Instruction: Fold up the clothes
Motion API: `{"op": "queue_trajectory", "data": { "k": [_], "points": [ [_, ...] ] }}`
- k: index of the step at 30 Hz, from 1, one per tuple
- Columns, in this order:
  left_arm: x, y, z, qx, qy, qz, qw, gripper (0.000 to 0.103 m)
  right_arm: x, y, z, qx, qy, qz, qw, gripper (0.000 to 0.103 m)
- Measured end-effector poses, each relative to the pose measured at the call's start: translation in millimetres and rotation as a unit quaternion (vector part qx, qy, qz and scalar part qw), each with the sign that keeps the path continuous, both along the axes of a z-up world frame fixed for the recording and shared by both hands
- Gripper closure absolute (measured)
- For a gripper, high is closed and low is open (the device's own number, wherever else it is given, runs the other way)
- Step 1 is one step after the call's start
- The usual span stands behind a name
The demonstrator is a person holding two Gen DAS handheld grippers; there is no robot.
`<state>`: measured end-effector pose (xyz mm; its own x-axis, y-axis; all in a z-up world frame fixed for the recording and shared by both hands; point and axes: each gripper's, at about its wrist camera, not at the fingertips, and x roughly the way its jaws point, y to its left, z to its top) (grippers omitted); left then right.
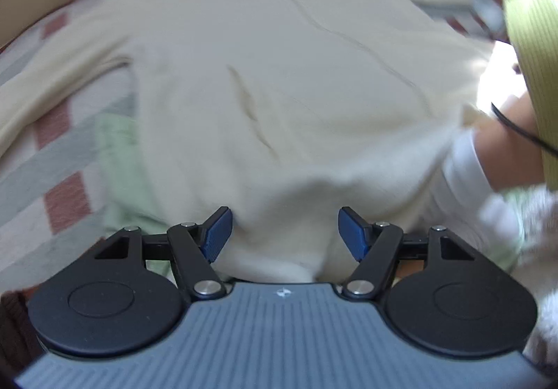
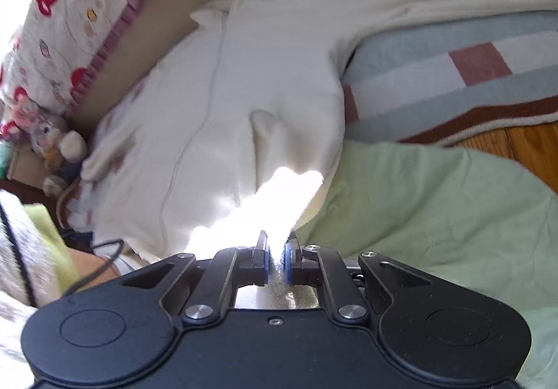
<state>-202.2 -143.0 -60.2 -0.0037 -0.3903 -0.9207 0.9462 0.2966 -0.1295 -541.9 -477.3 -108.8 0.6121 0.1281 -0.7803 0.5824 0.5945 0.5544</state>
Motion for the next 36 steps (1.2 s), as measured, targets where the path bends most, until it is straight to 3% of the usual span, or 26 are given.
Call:
{"op": "queue_trajectory", "data": {
  "k": [4, 6, 7, 8, 12, 15, 18, 20, 22, 25, 27, 29, 33, 36],
  "points": [
    [1, -12, -6, 0.015, -0.009, -0.007, 0.9998, 0.022, 11, -7, -7, 0.006, -0.002, -0.014, 1.0, 0.092],
    [1, -18, -9, 0.022, -0.013, -0.011, 0.9996, 0.026, 13, -15, 8, 0.007, -0.025, -0.023, 0.999, 0.092],
    [2, -21, -10, 0.026, -0.016, -0.013, 0.9995, 0.056, 13, -18, 18, 0.004, -0.038, -0.026, 0.999, 0.092],
    [2, -25, -12, 0.029, -0.018, -0.014, 0.9993, 0.097, 12, -20, 30, 0.0, -0.049, -0.028, 0.998, 0.092],
    [6, -13, 6, 0.038, -0.02, -0.025, 0.9988, 0.097, -5, -28, 68, -0.008, -0.093, -0.043, 0.995, 0.093],
    [8, 1, 24, 0.034, -0.013, -0.033, 0.9988, 0.096, -24, -26, 55, 0.003, -0.065, -0.054, 0.996, 0.093],
    [6, 11, 30, 0.047, -0.006, -0.044, 0.9979, 0.089, -28, -18, 15, 0.027, 0.009, -0.043, 0.999, 0.092],
    [-6, 10, 11, 0.088, -0.01, -0.061, 0.9943, 0.058, -21, -9, -11, 0.017, 0.07, -0.018, 0.997, 0.088],
    [-10, 14, 5, 0.085, -0.017, -0.058, 0.9946, 0.058, -11, -2, -17, -0.003, 0.119, 0.004, 0.993, 0.083],
    [3, 24, 24, 0.047, 0.017, -0.021, 0.9985, 0.048, 1, 1, 2, -0.035, 0.152, 0.044, 0.987, 0.071],
    [24, 35, 45, -0.002, 0.038, 0.024, 0.999, 0.042, 9, -2, 25, -0.053, 0.15, 0.068, 0.985, 0.059],
    [49, 47, 64, -0.053, 0.052, 0.081, 0.994, 0.037, 19, -9, 47, -0.058, 0.141, 0.072, 0.986, 0.056],
    [91, 76, 92, -0.123, 0.057, 0.184, 0.9735, 0.033, 59, -19, 99, -0.018, 0.066, 0.07, 0.995, 0.055],
    [119, 93, 102, -0.147, 0.032, 0.254, 0.9555, 0.026, 110, -13, 147, -0.007, -0.017, 0.138, 0.99, 0.05]
  ]
}}
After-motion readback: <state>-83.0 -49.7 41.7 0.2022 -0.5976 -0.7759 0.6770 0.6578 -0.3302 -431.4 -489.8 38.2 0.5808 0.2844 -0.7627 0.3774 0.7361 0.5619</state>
